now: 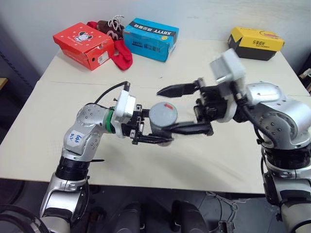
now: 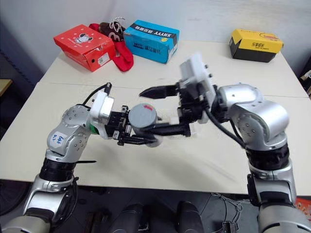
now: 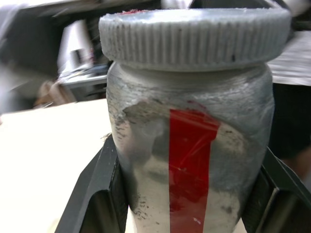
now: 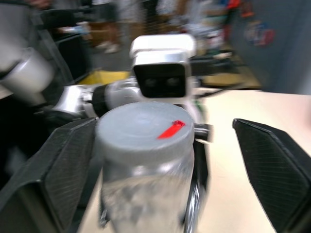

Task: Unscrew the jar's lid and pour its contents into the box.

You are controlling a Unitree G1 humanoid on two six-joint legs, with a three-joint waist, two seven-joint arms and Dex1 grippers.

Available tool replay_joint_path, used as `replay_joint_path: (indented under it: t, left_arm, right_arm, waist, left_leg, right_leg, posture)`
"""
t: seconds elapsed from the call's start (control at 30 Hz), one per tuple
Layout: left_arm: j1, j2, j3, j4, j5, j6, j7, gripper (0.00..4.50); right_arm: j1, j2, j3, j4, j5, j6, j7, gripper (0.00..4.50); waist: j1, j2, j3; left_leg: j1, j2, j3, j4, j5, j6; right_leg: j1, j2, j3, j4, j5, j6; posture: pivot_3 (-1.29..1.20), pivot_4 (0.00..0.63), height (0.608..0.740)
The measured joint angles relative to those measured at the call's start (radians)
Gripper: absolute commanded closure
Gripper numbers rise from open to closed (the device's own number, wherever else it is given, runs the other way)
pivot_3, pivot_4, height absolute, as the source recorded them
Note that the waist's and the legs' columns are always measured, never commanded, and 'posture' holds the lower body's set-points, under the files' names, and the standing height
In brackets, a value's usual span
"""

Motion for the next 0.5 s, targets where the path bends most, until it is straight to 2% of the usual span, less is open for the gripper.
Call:
replay_joint_path:
  t: [0.2,0.5]
  left_arm:
    - [0.003,0.009,0.002,0.008,0.034,0.073,0.126,2.18]
    - [0.007,0.0,-0.064,-0.01,0.053,0.11,0.163,2.18]
  right_arm:
    - [0.087,0.004,-0.037,-0.072,-0.004,0.004,-0.12,0.05]
    - [0.103,0.082,0.083,-0.092,-0.096,-0.017,-0.242,0.05]
  waist:
    - [-0.001,0.0,0.0]
    - [-0.002,0.0,0.0]
  left_leg:
    - [0.0,0.0,0.0,0.0,0.001,0.0]
    - [0.0,0.0,0.0,0.0,0.002,-0.001]
  right_leg:
    - [0.0,0.0,0.0,0.0,0.0,0.0]
    - [-0.001,0.001,0.0,0.0,0.0,0.0]
  posture:
    - [0.0,0.15,0.74]
    - [0.0,0.15,0.74]
